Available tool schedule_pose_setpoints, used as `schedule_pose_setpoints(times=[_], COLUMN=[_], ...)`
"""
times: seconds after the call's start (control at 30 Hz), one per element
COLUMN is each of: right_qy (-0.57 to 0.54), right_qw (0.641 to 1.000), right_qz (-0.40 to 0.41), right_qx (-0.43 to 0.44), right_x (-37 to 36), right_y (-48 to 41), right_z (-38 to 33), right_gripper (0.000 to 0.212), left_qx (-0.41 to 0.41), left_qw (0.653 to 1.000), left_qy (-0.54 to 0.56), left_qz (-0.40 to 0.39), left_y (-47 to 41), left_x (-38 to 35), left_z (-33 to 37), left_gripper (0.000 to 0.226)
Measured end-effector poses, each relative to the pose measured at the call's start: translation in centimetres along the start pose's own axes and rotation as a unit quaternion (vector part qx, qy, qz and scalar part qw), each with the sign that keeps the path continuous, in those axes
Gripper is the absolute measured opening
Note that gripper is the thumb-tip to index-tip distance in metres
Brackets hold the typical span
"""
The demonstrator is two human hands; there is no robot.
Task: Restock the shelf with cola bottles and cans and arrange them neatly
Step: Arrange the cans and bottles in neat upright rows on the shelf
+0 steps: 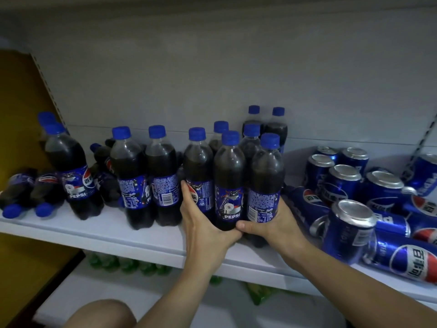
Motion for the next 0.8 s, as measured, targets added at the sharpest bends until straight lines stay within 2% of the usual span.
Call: schedule_pose_setpoints(times=[0.27,0.33,0.43,0.5,0.67,0.8], right_qy=[0.010,0.015,0.026,0.034,0.054,0.068], right_qw=[0.999,0.999,0.997,0.997,0.993,0.990], right_qz=[0.018,0.030,0.045,0.053,0.079,0.102], right_qx=[0.030,0.038,0.048,0.053,0.072,0.077], right_x=[-0.3,-0.3,-0.3,-0.3,-1.0,-1.6], right_y=[-0.9,-1.0,-1.2,-1.2,-0.7,-0.5], right_z=[0.7,1.0,1.4,1.4,1.2,1.2], right_gripper=[0.081,0.083,0.088,0.089,0.085,0.087], left_qx=[0.000,-0.006,-0.015,-0.013,0.053,0.087], left_qw=[0.999,0.997,0.976,0.965,0.976,0.986], left_qy=[-0.031,-0.077,-0.217,-0.255,-0.169,-0.124], left_qz=[0.016,0.014,0.035,0.060,0.130,0.071], left_y=[-0.5,-0.3,0.2,0.6,0.5,-2.3], left_x=[0.2,0.5,1.4,1.9,5.7,7.3], left_z=[-0.7,-0.6,-0.3,-0.4,-2.5,-4.6], left_gripper=[0.149,0.148,0.144,0.142,0.151,0.164])
Point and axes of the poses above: each hand's wrist, its own y-axis away from the middle knuckle, its own x-axis out of the back of the hand, z = x × y, the point moved 7 cm from there along -y, towards the middle knuckle, and after that the axes turned 13 degrees about -y, right-handed, at the moved point
